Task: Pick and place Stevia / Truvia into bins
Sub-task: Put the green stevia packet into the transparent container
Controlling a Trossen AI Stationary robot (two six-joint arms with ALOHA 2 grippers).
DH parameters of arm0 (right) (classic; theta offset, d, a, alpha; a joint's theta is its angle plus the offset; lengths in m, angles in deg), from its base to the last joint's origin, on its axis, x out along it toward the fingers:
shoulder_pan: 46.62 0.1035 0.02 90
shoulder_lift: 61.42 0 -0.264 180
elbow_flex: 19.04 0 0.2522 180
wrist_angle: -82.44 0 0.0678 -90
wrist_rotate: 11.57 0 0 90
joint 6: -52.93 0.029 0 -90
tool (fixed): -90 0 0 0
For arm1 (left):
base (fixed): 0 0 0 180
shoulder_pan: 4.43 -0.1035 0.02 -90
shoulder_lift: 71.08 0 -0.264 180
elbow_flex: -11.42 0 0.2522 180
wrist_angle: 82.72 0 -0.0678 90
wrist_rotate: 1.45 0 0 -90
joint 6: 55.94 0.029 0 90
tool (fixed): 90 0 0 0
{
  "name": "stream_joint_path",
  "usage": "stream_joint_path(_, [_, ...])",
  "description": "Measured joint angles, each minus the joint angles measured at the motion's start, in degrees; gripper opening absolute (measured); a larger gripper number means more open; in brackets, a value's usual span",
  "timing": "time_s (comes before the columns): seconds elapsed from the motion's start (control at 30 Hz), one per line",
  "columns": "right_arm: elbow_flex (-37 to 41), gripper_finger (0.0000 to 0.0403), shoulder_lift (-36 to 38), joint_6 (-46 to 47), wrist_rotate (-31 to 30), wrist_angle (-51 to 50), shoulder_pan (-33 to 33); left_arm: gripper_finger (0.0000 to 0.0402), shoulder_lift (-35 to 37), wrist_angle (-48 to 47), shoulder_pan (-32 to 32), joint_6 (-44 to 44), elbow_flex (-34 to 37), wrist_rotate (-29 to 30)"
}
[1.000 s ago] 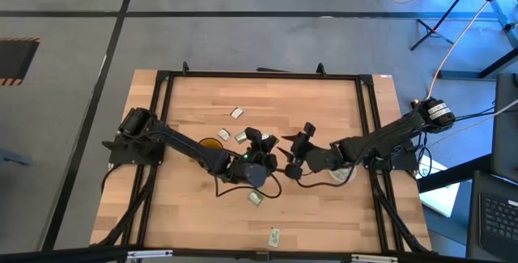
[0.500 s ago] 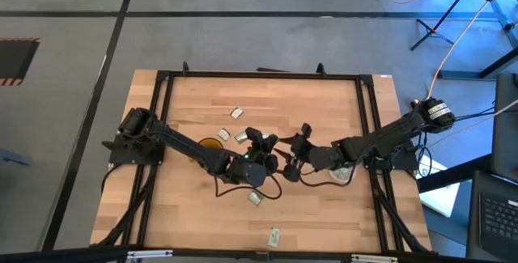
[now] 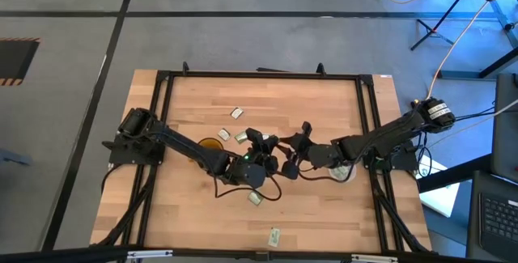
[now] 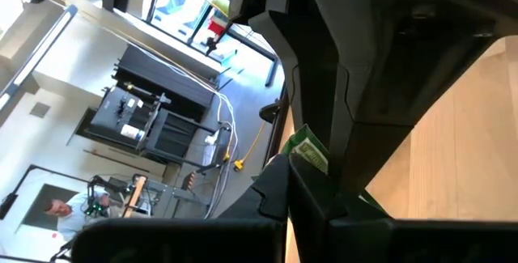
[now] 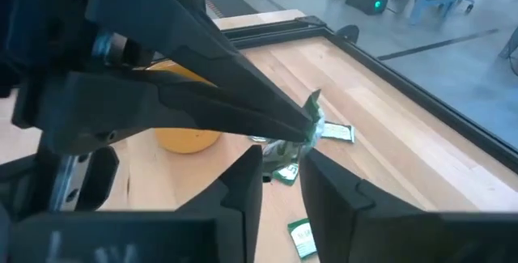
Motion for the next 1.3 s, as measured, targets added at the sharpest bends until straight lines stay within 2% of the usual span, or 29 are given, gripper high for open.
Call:
stream_joint_path(0.3, [0.00, 0.0012, 0.00, -1.44, -0.04, -0.12, 0.00, 0.0002, 0.00, -0.03, 0.29, -0.04, 0.00, -0.16])
stream_joint_path(0.4, [0.00, 0.0009, 0.00, -1.36, -0.02, -0.20, 0.00, 0.0005, 0.00, -0.06, 0.71, -0.03, 0.00, -0.20])
stream_joint_path(0.5, [0.00, 0.0008, 0.00, -1.31, 0.03, -0.77, 0.02, 0.0026, 0.00, -0.25, 1.20, -0.02, 0.00, -1.40])
stream_joint_path(0.63, [-0.03, 0.0004, 0.15, -0.88, 0.08, -2.43, 0.01, 0.0073, 0.63, -1.15, 1.49, -0.78, 0.00, -1.23])
stream_joint_path(0.77, [-2.60, 0.0003, 2.32, 5.04, 1.45, -17.07, 0.13, 0.0111, 3.66, -9.00, 1.12, -8.57, -0.01, -3.67])
stream_joint_path(0.87, [-5.74, 0.0003, 5.19, 12.65, 5.84, -32.40, 0.60, 0.0123, 7.42, -20.10, 0.33, -18.76, 0.00, -13.69])
stream_joint_path(0.93, [-7.79, 0.0003, 7.18, 17.99, 11.02, -42.50, 1.22, 0.0124, 9.47, -25.78, -0.81, -24.41, -0.02, -22.91])
stream_joint_path(1.0, [-9.85, 0.0003, 8.82, 23.53, 16.95, -51.67, 2.05, 0.0120, 10.88, -30.62, -2.04, -27.70, -0.02, -29.15])
stream_joint_path(1.13, [-10.53, 0.0003, 12.15, 34.80, 24.82, -65.71, 5.42, 0.0106, 12.04, -36.72, -4.70, -31.44, -0.02, -32.62])
stream_joint_path(1.3, [-7.57, 0.0003, 16.22, 48.80, 27.01, -73.68, 11.68, 0.0092, 11.80, -39.29, -8.80, -33.09, 0.00, -38.38])
